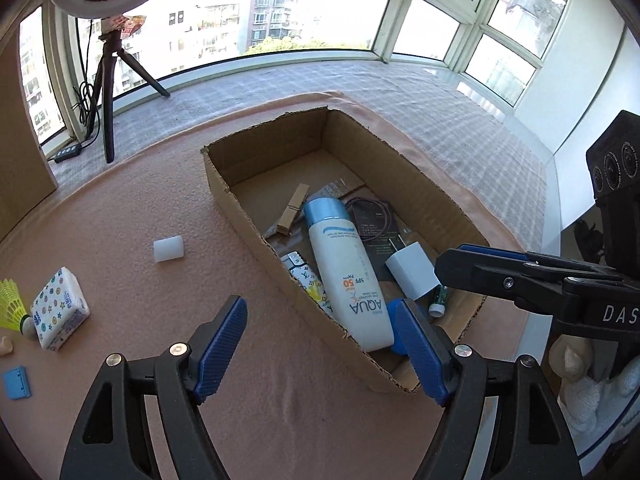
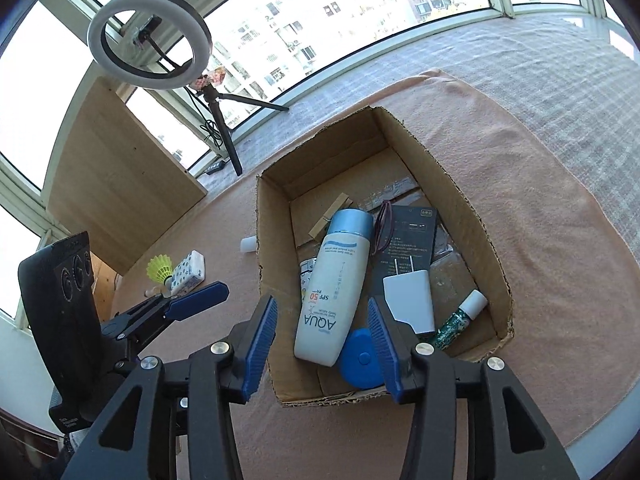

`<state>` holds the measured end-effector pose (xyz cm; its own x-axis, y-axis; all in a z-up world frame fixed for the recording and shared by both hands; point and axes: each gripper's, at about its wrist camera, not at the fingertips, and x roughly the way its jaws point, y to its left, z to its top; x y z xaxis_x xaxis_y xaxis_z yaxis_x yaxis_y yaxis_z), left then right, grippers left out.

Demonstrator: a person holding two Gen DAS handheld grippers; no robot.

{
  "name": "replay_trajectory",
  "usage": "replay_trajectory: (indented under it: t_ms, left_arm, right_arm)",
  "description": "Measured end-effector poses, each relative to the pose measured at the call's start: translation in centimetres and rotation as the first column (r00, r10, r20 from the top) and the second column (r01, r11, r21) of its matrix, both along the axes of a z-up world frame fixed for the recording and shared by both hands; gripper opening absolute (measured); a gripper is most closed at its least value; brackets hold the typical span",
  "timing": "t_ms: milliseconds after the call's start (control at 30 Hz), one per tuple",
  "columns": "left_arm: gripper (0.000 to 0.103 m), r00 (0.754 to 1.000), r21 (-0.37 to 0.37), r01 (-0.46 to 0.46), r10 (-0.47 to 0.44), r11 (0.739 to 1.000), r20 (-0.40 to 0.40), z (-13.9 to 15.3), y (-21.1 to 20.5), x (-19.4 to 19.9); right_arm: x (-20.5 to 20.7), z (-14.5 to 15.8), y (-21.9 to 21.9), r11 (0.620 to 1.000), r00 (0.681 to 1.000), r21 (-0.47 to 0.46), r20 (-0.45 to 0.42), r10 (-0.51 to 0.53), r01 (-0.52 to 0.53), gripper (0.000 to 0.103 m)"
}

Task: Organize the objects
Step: 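Move both tools back over the table toward the white lotion bottle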

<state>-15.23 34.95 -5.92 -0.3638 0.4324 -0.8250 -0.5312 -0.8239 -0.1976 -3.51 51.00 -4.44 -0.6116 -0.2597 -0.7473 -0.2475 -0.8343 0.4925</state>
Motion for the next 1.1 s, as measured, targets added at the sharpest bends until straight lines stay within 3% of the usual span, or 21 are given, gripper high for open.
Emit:
replay_trajectory:
  t_ms: [233,367,567,700,900,1100]
  left_arm:
    - [0.08,0.994,-0.037,-0.11,0.11,0.993,0.0,-0.7,-6.5,1.2]
    - [0.08,0.98,-0.03,-0.191,0.193,0.981,0.047,-1.8,-11.2,1.8]
    - [0.086,0.938,0.024,-0.347,0.346,0.938,0.035,-2.1,-18.4,3.3]
    - [0.087,0.901,0.023,-0.429,0.426,0.903,0.083,-2.8,-23.3,3.7]
    - [0.087,0.845,-0.043,-0.527,0.529,0.849,0.082,-4.3,-29.9,5.0]
    - [0.087,0.815,-0.095,-0.569,0.576,0.817,0.061,-5.5,-34.5,6.5]
  right_arm:
    - [-1.6,0.4,-3.0,0.996,0.996,0.022,-0.01,0.088,-0.088,0.044]
    - [-3.2,0.5,-5.5,0.987,0.988,0.049,-0.005,0.156,-0.155,0.044]
    - [-5.8,0.2,-9.7,0.965,0.968,0.084,0.012,0.249,-0.25,0.044]
    - [-7.0,-0.1,-12.7,0.947,0.95,0.075,0.013,0.313,-0.313,0.044]
    - [-8.2,-0.5,-18.0,0.909,0.913,0.082,0.018,0.409,-0.409,0.044]
    - [-9.8,-0.4,-22.8,0.876,0.877,0.051,0.018,0.48,-0.48,0.044]
